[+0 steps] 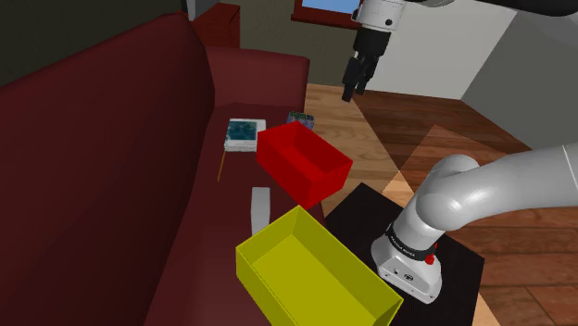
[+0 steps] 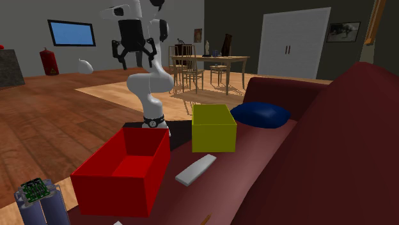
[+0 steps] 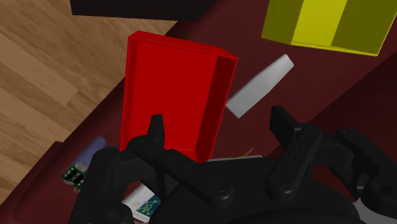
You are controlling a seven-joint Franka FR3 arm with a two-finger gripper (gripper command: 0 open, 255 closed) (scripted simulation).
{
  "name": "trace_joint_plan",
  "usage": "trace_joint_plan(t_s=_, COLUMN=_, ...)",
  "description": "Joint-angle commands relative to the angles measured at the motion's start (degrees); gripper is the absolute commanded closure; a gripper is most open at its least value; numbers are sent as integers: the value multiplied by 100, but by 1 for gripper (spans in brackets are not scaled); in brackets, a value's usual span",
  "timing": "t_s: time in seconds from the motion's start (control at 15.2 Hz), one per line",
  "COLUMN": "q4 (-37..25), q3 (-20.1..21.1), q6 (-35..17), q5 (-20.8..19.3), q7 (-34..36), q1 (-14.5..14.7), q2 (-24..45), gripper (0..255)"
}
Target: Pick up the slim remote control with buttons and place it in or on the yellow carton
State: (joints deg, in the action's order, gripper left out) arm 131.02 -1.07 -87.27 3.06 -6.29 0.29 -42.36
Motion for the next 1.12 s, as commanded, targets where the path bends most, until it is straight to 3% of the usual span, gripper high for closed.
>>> trace_joint_plan(t_s=0.0, q4=0, q3=0, q6=0, q5=0, q7=0, q1=0, q2=0, gripper=0)
trace_joint_plan(t_s=0.53, q4=1302, q3=950, q6=-1282, q5=584, q7=1646, q1=-71, q2=-130, gripper=0)
trace_joint_plan(t_s=1.06, q4=1998, q3=2042, q6=-2803, q5=1172, q7=3299, q1=-102, q2=568, gripper=0)
